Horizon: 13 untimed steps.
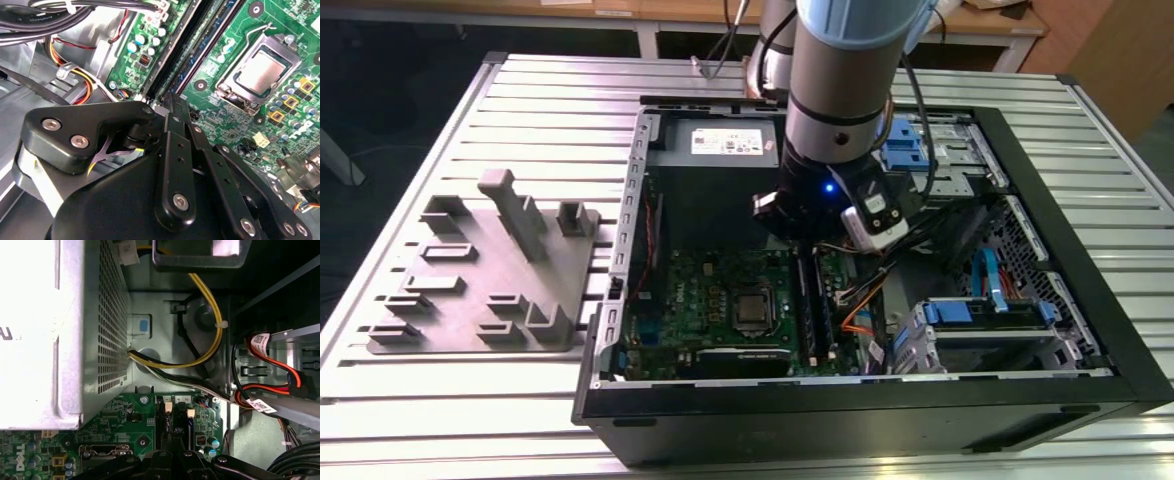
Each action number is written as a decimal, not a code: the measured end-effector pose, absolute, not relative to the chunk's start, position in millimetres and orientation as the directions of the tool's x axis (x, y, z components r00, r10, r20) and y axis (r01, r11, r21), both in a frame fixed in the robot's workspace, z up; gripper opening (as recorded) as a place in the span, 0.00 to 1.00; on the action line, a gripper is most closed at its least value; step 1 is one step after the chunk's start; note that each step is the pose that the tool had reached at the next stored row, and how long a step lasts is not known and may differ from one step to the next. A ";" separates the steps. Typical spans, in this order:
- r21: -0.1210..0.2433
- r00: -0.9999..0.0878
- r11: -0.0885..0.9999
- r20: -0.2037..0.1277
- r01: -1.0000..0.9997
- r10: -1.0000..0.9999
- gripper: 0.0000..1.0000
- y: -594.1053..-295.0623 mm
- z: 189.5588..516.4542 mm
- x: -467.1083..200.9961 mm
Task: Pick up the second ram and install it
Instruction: 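Press down the second ram until it locks into place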
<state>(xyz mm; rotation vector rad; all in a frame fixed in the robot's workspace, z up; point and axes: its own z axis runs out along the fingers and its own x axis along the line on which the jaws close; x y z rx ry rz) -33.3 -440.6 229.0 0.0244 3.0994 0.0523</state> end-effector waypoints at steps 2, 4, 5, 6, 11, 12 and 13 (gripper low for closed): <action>0.034 -0.999 0.999 -0.041 0.015 0.016 0.07 -440.7 229.0 -33.3; 0.034 -0.999 0.999 -0.041 0.015 0.017 0.07 -440.6 228.9 -33.3; 0.034 -0.999 0.999 -0.041 0.015 0.017 0.07 -440.3 228.7 -33.3; 0.034 -0.999 0.999 -0.041 0.015 0.017 0.07 -439.8 228.6 -33.4; 0.034 -0.999 0.999 -0.041 0.015 0.017 0.07 -439.1 225.0 -33.7; 0.034 -0.999 0.999 -0.041 0.015 0.017 0.07 -439.1 223.8 -33.8; 0.034 -0.999 0.999 -0.041 0.015 0.017 0.07 -439.1 223.5 -33.8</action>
